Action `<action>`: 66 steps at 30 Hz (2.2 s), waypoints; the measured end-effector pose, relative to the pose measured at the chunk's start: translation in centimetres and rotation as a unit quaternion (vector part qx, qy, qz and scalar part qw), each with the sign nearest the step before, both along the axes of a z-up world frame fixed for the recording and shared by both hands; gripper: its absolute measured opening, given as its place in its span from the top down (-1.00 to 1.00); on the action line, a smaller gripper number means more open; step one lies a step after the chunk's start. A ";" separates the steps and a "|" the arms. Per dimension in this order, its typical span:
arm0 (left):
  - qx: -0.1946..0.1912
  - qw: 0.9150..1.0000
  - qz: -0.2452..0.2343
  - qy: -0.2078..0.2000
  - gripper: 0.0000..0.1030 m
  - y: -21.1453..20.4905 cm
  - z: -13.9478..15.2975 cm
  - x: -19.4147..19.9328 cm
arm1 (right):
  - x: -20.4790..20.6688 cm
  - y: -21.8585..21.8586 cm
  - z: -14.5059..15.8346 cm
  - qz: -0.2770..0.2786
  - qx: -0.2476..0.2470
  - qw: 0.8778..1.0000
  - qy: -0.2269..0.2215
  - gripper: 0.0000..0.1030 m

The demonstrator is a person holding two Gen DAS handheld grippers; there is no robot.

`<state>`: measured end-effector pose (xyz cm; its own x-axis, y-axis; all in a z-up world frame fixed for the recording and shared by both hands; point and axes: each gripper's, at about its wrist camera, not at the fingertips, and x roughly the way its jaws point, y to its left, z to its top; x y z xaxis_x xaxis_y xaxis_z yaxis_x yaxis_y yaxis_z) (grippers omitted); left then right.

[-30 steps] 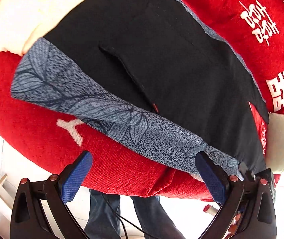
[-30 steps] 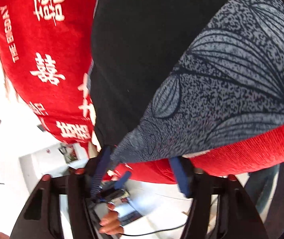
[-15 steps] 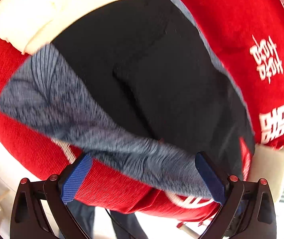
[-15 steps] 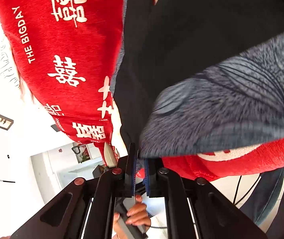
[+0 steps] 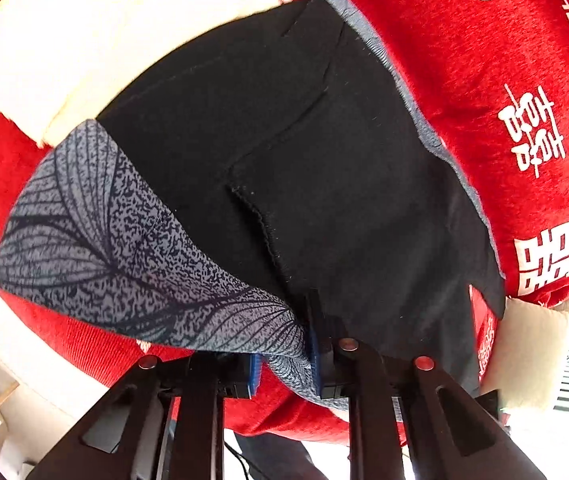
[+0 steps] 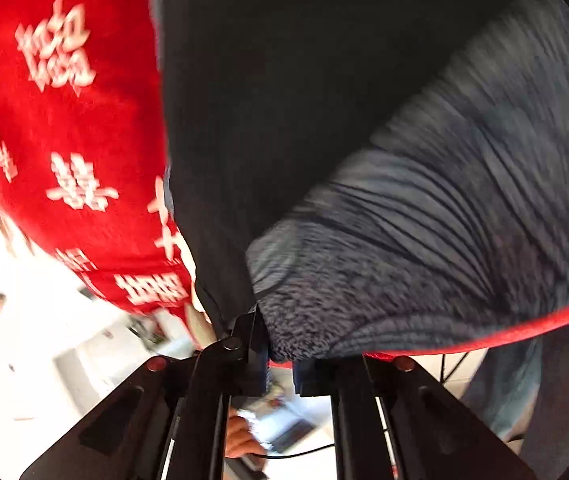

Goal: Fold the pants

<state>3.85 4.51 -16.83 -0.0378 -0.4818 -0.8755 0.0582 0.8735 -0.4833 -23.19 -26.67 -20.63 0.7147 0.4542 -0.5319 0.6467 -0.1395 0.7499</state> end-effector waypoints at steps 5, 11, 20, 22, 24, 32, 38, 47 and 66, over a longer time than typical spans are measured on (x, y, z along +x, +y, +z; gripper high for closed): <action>-0.016 1.000 0.004 -0.004 0.61 -1.0 4.4 1.5 | 4.4 -3.5 7.0 0.120 -0.095 0.988 -0.021 0.84; -0.028 0.998 -0.018 -0.050 0.61 -6.2 8.7 6.4 | 10.9 -10.1 9.6 0.189 -0.111 0.975 -0.035 0.84; 0.018 0.994 -0.036 -0.100 0.61 -15.7 4.4 17.1 | 23.3 -19.8 5.2 0.246 -0.120 0.962 -0.016 0.83; 0.040 0.995 -0.025 -0.092 0.61 -16.7 2.1 18.4 | 25.6 -20.7 3.8 0.266 -0.133 0.955 -0.008 0.81; 0.063 0.994 -0.020 -0.083 0.60 -17.4 0.2 19.3 | 28.0 -21.3 2.1 0.287 -0.151 0.946 0.006 0.78; 0.084 0.992 -0.037 -0.085 0.23 -17.1 3.4 19.3 | 30.5 -22.5 -2.0 0.309 -0.141 0.940 0.011 0.76; 0.162 0.971 -0.063 -0.164 -0.52 -15.9 8.2 17.7 | 29.6 -23.1 1.8 0.287 -0.137 0.948 -0.022 -0.51; 0.136 0.962 -0.217 -0.097 -0.52 -22.8 5.2 4.7 | 19.9 -23.1 9.4 0.271 -0.239 0.932 0.015 -0.52; 0.005 0.881 -0.473 -0.036 -0.53 -35.3 4.1 -14.0 | -15.0 -13.1 7.8 0.035 -0.216 0.958 0.183 -0.52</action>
<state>-10.13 -30.75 -12.69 -0.3621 -0.2576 -0.8958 0.7915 0.4225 -0.4415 -38.16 -39.79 -12.79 0.4196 0.1748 -0.8907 0.8743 0.1860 0.4484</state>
